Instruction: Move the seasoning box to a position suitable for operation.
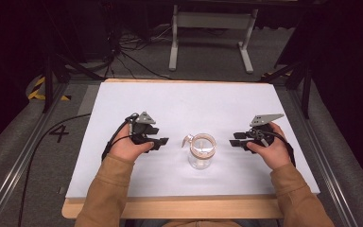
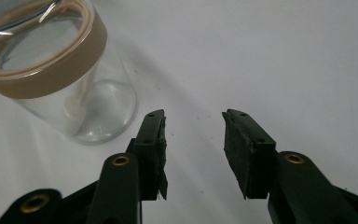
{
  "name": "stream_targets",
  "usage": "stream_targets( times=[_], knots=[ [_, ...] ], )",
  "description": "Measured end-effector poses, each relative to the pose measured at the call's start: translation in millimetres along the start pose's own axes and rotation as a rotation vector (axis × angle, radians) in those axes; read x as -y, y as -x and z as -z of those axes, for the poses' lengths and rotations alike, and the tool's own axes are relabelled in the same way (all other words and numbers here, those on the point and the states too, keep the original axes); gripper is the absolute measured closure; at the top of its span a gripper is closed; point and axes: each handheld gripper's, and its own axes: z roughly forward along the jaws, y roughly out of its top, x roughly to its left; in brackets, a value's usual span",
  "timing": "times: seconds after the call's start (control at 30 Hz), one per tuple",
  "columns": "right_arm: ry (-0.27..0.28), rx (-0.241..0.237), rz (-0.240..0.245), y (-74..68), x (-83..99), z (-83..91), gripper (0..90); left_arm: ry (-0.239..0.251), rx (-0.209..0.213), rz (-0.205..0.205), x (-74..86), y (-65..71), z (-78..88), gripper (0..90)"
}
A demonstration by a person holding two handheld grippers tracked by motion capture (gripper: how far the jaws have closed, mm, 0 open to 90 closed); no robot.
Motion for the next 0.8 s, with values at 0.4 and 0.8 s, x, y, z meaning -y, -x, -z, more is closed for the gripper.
stream_targets(
  times=[0.4, 0.8],
  knots=[
    [0.001, -0.005, 0.014, -3.8, -2.2, -1.8, 59.4, -0.015, 0.032, 0.01, -2.0, 6.5, -4.6, 76.4],
    [-0.003, -0.005, 0.004, -4.7, 4.1, 1.3, 58.4, -0.066, 0.093, -0.02, -9.7, 21.3, -29.3, 89.8]
  ],
)
